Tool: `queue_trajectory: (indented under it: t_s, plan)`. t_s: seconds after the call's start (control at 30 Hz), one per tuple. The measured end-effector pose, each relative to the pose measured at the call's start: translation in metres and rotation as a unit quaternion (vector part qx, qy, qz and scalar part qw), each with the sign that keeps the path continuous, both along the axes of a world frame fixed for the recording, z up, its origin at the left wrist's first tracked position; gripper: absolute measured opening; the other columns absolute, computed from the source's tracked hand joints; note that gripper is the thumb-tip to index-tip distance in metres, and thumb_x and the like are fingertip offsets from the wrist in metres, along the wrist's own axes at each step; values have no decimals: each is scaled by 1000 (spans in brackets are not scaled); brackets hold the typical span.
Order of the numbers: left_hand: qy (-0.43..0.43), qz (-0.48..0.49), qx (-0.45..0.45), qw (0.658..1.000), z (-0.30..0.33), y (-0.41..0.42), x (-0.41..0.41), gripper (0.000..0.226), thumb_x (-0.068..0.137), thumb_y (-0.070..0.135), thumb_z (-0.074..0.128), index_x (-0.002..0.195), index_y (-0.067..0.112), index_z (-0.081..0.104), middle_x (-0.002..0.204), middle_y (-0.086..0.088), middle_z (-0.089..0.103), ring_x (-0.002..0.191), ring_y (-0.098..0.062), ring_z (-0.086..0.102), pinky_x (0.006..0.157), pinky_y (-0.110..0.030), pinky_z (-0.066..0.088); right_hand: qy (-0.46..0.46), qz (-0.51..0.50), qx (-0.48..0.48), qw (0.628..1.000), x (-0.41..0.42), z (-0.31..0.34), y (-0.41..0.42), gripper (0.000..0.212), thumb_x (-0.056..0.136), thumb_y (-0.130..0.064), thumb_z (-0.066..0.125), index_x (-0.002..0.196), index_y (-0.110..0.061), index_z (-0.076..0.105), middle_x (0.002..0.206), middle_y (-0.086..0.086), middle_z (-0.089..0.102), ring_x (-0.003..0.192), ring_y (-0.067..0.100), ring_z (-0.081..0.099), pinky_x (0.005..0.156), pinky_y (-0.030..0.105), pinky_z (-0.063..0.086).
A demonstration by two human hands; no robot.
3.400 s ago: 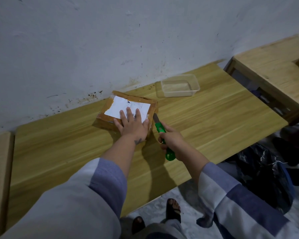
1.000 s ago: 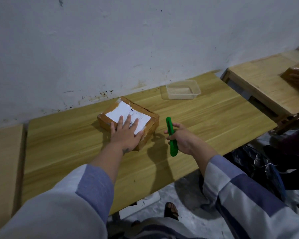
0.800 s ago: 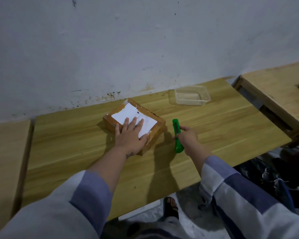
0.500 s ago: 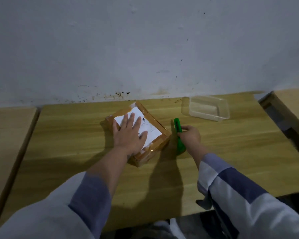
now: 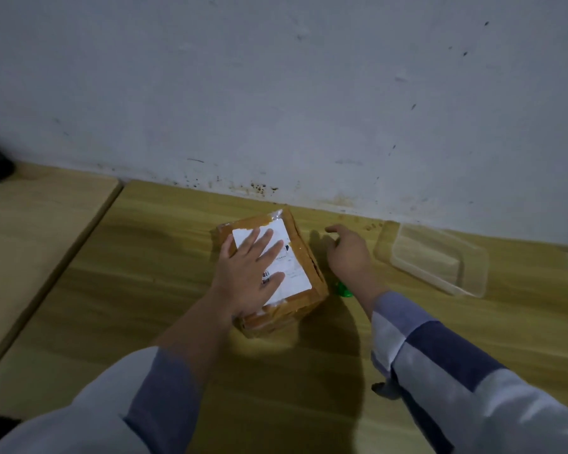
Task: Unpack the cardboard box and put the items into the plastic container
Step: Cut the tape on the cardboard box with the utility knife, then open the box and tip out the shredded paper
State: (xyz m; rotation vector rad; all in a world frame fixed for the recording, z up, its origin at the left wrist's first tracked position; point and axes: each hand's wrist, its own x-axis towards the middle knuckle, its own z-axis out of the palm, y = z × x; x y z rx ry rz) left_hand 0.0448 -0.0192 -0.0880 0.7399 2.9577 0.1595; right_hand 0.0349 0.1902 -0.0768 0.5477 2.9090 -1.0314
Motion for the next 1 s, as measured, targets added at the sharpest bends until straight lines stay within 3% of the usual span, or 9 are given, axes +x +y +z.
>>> queue_trajectory:
  t_s: [0.17,0.33,0.5,0.6,0.73,0.77,0.83,0.9,1.0]
  plan:
    - [3,-8,21,1000,1,-2,1,72,85,65,3,150,37,15,159,11,3,147,-12,-7,113,-46,-13,47,187,-20,981,-44,14,-35,36,99,-14,38,131,-15,53,128,12,58,114,29,55,93,31,41]
    - [-2,-5,21,1000,2,-5,0,71,85,64,9,150,37,16,159,13,5,147,-10,-5,114,-45,-12,19,229,-31,973,-60,11,-36,38,98,-10,39,131,-17,56,137,6,56,126,24,51,101,25,37]
    - [-17,-31,15,999,4,-9,-8,75,82,71,9,149,39,17,159,14,5,147,-9,-5,116,-44,-12,20,154,-99,983,-54,13,-35,34,96,-6,44,122,-14,64,131,7,61,124,24,53,100,23,37]
    - [-40,-60,3,997,10,-10,-14,70,86,72,11,149,41,15,158,17,1,147,-8,-10,117,-50,-12,16,64,-140,988,-43,14,-33,34,96,-4,43,120,-14,65,129,7,62,118,25,56,89,19,39]
    - [-74,-37,-28,996,19,-6,-18,60,94,62,16,150,41,7,159,14,-8,146,-9,-15,115,-54,-15,24,-62,-189,980,-21,14,-34,33,96,-4,40,118,-13,62,112,13,66,70,20,56,64,28,48]
    - [-74,-30,-29,996,20,-6,-17,60,95,61,16,150,41,6,159,13,-9,146,-9,-15,114,-54,-15,23,-96,-207,973,-15,13,-37,33,96,-4,39,119,-13,61,104,14,67,61,17,52,60,32,50]
    - [-74,-13,-25,997,22,-10,-15,59,96,59,17,151,38,5,160,10,-10,146,-11,-14,113,-53,-14,17,-167,-265,949,-4,10,-45,35,96,-4,36,122,-14,59,86,12,64,57,17,49,69,42,58]
    - [-61,9,-22,998,23,-19,-12,61,97,58,18,151,34,4,160,7,-10,147,-14,-13,114,-52,-11,20,-239,-340,909,7,11,-56,36,97,-4,37,124,-16,57,90,12,63,63,19,53,72,47,59]
    - [-60,36,-19,997,23,-38,-8,67,95,60,21,152,30,3,161,2,-10,147,-18,-13,116,-49,-9,51,-302,-427,851,21,13,-77,35,94,-6,53,128,-16,55,101,5,60,67,11,55,49,24,55]
